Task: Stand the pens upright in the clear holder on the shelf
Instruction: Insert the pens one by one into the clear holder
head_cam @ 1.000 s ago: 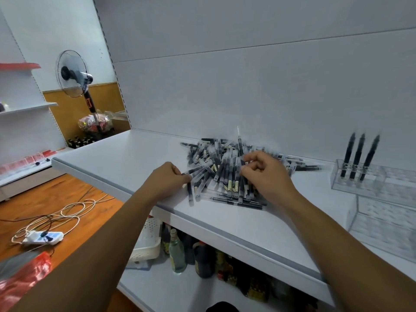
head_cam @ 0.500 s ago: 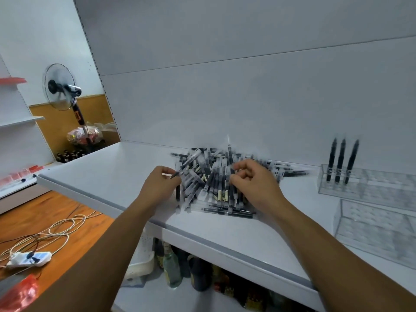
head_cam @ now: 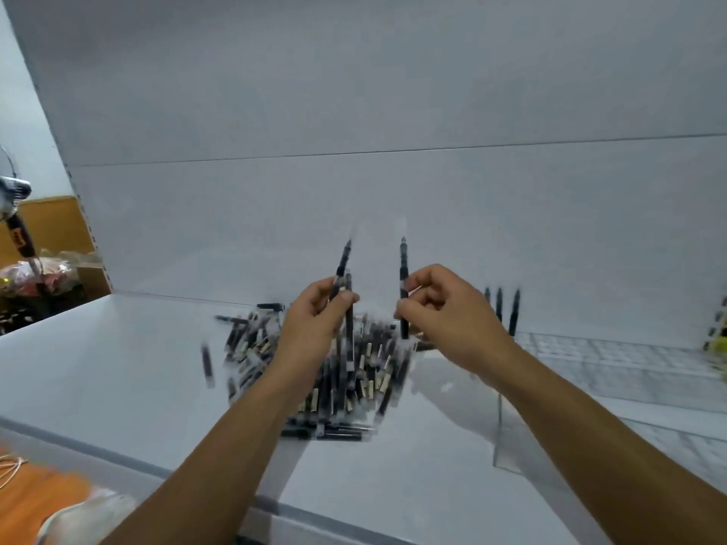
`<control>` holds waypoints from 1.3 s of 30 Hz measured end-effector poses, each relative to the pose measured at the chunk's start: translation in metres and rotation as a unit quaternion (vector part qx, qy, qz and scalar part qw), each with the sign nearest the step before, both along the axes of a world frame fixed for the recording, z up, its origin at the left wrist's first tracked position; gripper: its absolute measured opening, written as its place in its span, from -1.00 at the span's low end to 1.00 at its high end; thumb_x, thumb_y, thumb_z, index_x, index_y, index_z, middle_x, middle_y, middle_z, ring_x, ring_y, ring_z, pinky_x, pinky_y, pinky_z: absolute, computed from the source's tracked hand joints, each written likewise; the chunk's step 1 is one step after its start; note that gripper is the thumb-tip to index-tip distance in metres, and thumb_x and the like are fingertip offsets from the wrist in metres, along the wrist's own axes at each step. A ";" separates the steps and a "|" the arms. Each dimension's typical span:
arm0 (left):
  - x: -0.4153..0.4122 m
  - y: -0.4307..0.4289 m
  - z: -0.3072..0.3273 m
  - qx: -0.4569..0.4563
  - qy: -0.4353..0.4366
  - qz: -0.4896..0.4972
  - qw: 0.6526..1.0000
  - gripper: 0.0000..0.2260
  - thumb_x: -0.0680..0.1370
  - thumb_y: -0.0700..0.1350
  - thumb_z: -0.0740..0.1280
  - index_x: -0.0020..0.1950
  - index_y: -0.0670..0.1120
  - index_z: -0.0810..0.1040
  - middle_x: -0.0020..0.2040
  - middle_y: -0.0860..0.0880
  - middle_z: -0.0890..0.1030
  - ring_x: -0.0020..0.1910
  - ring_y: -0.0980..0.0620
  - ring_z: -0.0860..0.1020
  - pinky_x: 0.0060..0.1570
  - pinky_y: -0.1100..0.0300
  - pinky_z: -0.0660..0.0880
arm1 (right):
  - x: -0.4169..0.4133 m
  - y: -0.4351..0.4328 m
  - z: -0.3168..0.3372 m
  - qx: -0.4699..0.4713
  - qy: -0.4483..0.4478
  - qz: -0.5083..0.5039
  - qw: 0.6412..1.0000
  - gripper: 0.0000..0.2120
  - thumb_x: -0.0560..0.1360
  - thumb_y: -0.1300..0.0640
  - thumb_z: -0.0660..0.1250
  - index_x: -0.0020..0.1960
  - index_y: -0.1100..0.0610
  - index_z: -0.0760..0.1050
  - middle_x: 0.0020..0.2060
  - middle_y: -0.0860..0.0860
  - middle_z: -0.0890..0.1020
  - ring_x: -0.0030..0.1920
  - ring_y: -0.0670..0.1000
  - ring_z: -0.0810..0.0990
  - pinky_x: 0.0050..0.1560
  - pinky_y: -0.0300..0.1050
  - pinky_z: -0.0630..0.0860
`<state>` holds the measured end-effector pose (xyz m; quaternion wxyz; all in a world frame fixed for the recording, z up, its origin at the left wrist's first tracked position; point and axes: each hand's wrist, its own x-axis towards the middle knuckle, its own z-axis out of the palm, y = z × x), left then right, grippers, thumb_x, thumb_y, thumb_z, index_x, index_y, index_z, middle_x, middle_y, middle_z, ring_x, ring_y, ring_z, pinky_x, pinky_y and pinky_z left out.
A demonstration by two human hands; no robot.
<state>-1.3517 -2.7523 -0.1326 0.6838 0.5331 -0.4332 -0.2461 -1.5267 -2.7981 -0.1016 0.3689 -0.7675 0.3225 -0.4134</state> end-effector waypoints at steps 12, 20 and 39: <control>-0.107 -0.091 -0.010 -0.014 0.086 -0.157 0.984 -0.85 0.62 -0.16 0.23 0.16 -0.05 0.54 -0.21 0.11 0.63 -0.18 0.09 0.48 -0.07 0.17 0.39 | -0.131 -0.069 0.008 -0.002 0.019 -0.192 0.981 -0.93 0.54 0.08 0.36 -0.09 0.06 0.55 -0.22 -0.04 0.65 -0.23 -0.10 0.67 -0.18 -0.19 0.59; -0.112 -0.094 -0.026 -0.051 0.095 -0.205 0.973 -0.78 0.67 -0.19 0.09 0.18 -0.09 0.50 -0.19 0.07 0.52 -0.39 0.12 0.36 -0.38 0.24 0.30 | -0.136 -0.103 -0.001 0.004 0.082 -0.165 0.983 -0.95 0.53 0.16 0.37 -0.04 0.08 0.51 -0.19 0.01 0.69 -0.22 -0.12 0.69 -0.13 -0.13 0.61; -0.122 -0.094 -0.034 -0.044 0.053 -0.225 0.972 -0.78 0.64 -0.18 0.15 0.22 -0.08 0.51 -0.16 0.08 0.58 -0.42 0.16 0.38 -0.46 0.32 0.32 | -0.119 -0.112 -0.026 -0.054 0.312 -0.172 0.933 -0.87 0.45 0.04 0.44 -0.19 -0.02 0.49 -0.24 -0.15 0.59 -0.15 -0.06 0.57 -0.05 -0.04 0.55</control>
